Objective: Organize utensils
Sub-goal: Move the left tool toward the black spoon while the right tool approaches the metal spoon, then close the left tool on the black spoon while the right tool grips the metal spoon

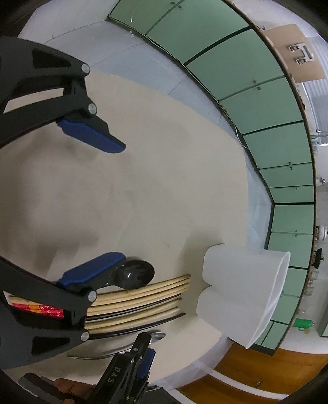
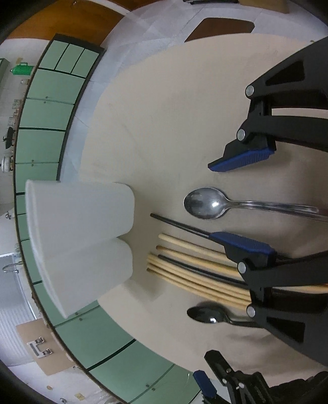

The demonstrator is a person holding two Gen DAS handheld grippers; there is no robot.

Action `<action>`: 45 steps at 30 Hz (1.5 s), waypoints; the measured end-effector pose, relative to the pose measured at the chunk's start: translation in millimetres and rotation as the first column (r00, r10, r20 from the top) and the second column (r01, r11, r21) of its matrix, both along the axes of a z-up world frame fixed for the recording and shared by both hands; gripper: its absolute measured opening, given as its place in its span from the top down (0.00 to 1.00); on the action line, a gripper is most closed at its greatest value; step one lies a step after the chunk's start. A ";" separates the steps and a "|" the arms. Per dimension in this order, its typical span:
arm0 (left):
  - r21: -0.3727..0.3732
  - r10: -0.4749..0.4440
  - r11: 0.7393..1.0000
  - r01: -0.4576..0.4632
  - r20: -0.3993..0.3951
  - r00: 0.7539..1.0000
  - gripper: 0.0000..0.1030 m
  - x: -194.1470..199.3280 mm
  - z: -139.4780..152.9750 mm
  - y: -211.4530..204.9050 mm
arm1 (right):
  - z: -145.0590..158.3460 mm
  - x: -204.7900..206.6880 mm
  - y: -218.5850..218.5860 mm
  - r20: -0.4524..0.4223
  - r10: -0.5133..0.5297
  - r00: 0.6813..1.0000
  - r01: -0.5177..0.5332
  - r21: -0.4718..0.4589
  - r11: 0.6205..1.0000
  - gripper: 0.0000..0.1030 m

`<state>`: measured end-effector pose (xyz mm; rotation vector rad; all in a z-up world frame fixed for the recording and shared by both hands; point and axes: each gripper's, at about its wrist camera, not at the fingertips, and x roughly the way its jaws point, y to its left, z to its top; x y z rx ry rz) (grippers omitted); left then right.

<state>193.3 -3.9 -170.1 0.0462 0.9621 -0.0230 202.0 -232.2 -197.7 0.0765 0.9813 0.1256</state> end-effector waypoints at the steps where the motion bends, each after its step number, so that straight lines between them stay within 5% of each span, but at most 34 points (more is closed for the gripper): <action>1: -0.002 -0.002 1.000 0.002 -0.003 1.000 0.24 0.8 -0.6 -0.6 | -1.1 1.0 -0.5 0.004 -0.002 1.000 0.002 -0.006 1.000 0.54; 6: -0.023 -0.022 0.999 0.022 -0.018 1.000 0.23 7.2 -6.1 -11.5 | 1.3 1.6 1.1 0.019 0.010 1.000 -0.009 -0.045 0.999 0.72; 17: 0.000 -0.097 0.995 0.098 -0.069 0.993 0.21 22.3 -31.3 -52.0 | 3.1 -4.2 -13.2 0.026 -0.008 1.000 0.008 -0.017 1.000 0.73; 20: 0.014 -0.088 0.996 0.089 -0.065 0.994 0.13 24.3 -37.1 -51.1 | 3.7 -3.2 -13.5 0.028 -0.010 1.000 0.011 -0.018 1.000 0.72; 29: 0.010 -0.096 0.995 0.097 -0.059 0.994 0.13 28.5 -35.6 -32.4 | -1.6 -1.2 -1.6 0.038 -0.009 0.999 0.010 -0.043 0.999 0.72; 45: -0.074 0.009 0.997 -0.018 -0.122 0.993 0.17 56.9 -24.3 -30.3 | 0.1 19.9 -2.6 -0.025 -0.019 1.000 0.019 -0.015 1.000 0.70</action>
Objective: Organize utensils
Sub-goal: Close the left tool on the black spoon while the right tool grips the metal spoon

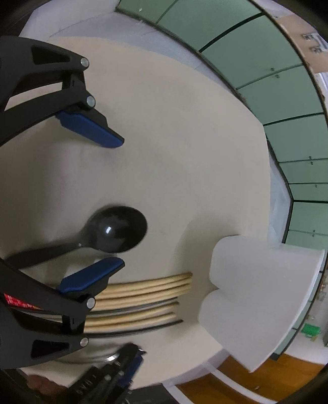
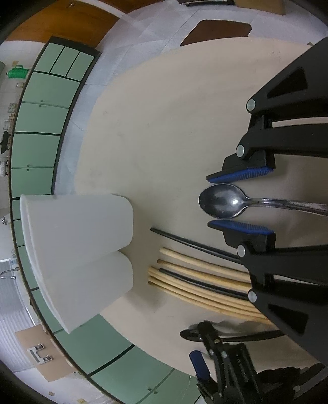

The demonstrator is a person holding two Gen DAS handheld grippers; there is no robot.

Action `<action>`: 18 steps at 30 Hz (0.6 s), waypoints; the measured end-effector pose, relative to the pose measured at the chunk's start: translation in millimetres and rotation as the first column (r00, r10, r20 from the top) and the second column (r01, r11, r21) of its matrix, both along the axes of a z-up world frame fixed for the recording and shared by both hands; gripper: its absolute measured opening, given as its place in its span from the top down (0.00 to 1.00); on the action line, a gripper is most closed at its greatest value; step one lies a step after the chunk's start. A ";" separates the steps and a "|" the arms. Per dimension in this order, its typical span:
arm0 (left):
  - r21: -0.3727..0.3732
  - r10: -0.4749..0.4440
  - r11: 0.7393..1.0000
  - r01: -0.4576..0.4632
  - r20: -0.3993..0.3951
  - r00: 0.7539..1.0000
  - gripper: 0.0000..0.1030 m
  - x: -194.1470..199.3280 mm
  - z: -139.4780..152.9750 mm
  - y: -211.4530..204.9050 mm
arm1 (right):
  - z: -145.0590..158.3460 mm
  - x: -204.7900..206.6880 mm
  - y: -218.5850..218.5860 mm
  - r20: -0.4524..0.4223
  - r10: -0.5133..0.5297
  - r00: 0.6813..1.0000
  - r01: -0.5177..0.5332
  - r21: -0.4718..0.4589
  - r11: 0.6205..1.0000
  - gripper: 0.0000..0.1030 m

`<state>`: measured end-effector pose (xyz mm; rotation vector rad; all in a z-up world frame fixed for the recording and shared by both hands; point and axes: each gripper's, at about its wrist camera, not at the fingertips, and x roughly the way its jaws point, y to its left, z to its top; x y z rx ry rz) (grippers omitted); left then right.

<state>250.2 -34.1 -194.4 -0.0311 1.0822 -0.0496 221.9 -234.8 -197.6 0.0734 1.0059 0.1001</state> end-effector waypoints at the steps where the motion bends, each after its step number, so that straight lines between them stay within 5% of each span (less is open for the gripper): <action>1: -0.011 0.000 1.000 0.000 0.000 1.000 0.22 1.4 3.6 0.3 | 0.0 -0.3 0.3 -0.002 0.001 1.000 -0.001 -0.005 1.000 0.71; 7: -0.088 -0.024 0.996 0.023 -0.009 1.000 0.64 6.8 10.2 -5.3 | 0.4 0.9 2.7 -0.007 -0.001 1.000 0.001 -0.010 1.000 0.73; 11: -0.141 -0.041 0.989 0.044 0.025 0.999 0.67 3.4 17.3 -8.6 | 8.4 -6.6 -1.2 0.029 -0.004 1.000 0.004 -0.002 1.000 0.73; 18: -0.113 -0.097 0.985 0.133 0.274 0.957 0.67 -20.6 60.5 -17.5 | 48.3 -31.9 -3.1 0.212 0.021 0.977 -0.019 -0.011 1.000 0.73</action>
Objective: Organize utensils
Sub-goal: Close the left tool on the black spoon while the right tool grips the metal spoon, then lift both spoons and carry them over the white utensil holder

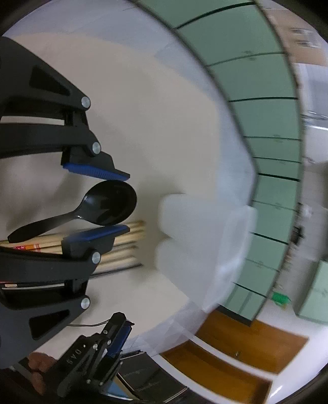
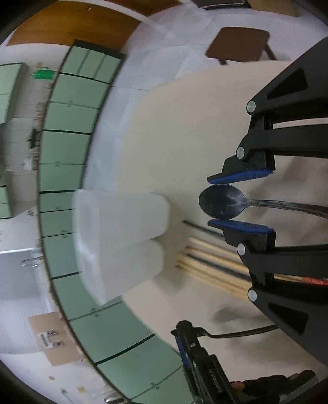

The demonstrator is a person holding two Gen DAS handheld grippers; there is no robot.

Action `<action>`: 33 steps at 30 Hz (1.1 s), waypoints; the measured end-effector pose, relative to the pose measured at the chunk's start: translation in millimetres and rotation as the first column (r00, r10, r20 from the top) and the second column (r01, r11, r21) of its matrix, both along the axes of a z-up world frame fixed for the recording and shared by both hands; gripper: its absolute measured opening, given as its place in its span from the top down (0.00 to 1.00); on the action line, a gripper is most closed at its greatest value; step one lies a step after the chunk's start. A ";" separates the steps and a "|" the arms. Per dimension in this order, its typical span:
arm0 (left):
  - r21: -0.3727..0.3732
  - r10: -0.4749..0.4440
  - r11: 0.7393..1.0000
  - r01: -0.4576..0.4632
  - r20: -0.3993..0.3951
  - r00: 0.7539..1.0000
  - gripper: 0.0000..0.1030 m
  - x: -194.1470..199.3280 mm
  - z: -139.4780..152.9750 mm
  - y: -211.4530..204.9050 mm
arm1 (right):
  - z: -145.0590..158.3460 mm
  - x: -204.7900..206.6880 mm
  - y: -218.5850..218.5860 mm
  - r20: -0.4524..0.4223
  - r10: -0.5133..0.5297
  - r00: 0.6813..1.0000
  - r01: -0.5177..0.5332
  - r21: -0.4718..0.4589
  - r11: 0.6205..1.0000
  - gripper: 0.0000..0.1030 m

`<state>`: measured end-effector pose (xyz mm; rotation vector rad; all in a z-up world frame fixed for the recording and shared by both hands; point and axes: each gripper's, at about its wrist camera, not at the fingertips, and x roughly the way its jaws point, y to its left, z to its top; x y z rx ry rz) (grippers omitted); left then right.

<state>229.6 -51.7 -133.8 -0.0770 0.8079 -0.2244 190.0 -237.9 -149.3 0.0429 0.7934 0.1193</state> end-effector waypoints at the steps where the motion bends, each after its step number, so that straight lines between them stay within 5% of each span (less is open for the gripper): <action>1: 0.012 -0.001 1.000 0.000 0.041 0.999 0.67 -8.8 8.5 -2.9 | 5.1 -2.2 -1.0 0.019 0.002 1.000 -0.002 0.007 1.000 0.73; 11: 0.054 0.013 0.998 -0.033 0.325 0.946 0.67 -30.8 57.5 -11.6 | 59.8 -6.9 -11.6 0.196 0.003 0.981 -0.019 0.077 0.997 0.73; 21: 0.036 0.002 0.999 -0.023 0.497 0.868 0.67 5.2 117.8 -38.9 | 130.6 11.4 -23.0 0.341 0.017 0.940 -0.065 0.129 0.989 0.73; 28: 0.030 0.012 0.999 -0.034 0.562 0.827 0.67 35.7 141.1 -66.7 | 164.4 52.4 -23.5 0.427 -0.006 0.904 -0.048 0.114 0.992 0.73; 33: 0.025 0.026 0.999 -0.046 0.536 0.844 0.67 64.3 130.2 -76.3 | 154.3 85.6 -17.2 0.430 -0.033 0.902 -0.014 0.105 0.994 0.73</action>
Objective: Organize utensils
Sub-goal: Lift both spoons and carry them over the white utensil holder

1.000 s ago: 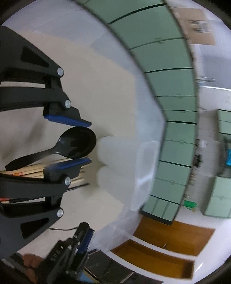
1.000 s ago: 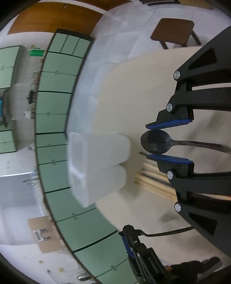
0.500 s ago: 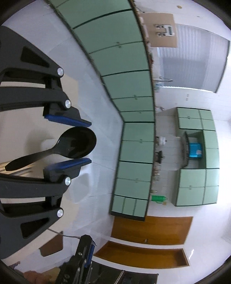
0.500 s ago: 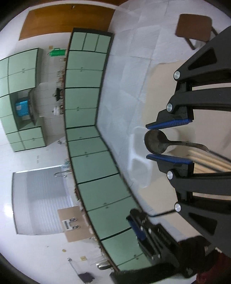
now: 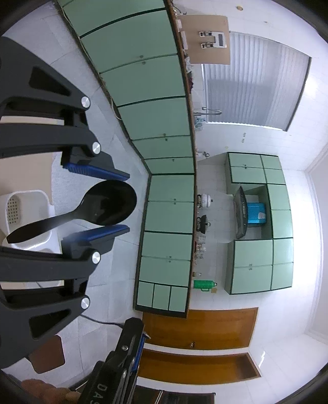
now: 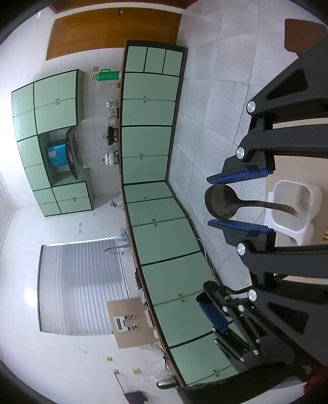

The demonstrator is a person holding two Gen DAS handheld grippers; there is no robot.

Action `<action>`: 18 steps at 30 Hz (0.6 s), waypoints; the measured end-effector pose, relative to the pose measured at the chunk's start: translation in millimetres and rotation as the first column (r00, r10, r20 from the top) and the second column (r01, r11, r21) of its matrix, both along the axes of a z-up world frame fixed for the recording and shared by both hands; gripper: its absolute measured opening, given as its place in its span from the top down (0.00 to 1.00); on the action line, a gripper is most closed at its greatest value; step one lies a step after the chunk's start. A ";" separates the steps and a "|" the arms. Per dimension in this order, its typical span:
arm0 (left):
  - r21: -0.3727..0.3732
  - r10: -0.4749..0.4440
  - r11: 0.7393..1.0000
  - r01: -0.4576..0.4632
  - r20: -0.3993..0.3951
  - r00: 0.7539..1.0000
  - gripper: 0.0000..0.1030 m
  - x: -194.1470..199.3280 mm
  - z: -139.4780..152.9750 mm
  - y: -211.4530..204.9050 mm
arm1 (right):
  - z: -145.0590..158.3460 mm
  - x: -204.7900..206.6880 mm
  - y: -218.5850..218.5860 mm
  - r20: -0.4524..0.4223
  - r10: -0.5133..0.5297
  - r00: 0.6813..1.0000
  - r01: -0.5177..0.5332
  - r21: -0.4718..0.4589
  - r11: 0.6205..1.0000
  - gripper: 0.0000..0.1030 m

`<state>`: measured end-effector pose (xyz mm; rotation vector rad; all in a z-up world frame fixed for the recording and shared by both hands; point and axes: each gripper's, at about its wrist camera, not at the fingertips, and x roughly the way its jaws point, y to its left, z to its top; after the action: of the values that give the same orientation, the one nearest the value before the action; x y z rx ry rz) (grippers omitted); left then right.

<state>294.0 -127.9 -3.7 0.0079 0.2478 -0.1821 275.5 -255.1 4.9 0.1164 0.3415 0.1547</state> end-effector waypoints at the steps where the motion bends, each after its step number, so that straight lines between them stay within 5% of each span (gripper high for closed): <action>1: 0.000 0.002 1.000 -0.002 -0.014 1.000 0.67 6.0 -5.4 -2.4 | -3.0 4.3 0.2 -0.003 -0.010 1.000 0.010 -0.010 1.000 0.73; 10: -0.002 0.007 1.000 -0.007 -0.128 0.992 0.67 35.1 -52.6 3.0 | -47.2 34.5 7.3 -0.110 -0.023 0.994 0.019 -0.036 0.999 0.73; 18: -0.014 -0.006 1.000 0.004 -0.159 0.987 0.64 31.0 -60.2 14.2 | -69.4 33.8 6.3 -0.176 -0.006 0.984 0.002 -0.019 1.000 0.70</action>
<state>324.9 -113.8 -63.9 -0.0199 0.4061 -0.1895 309.3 -248.8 -64.4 0.1128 0.5188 0.1376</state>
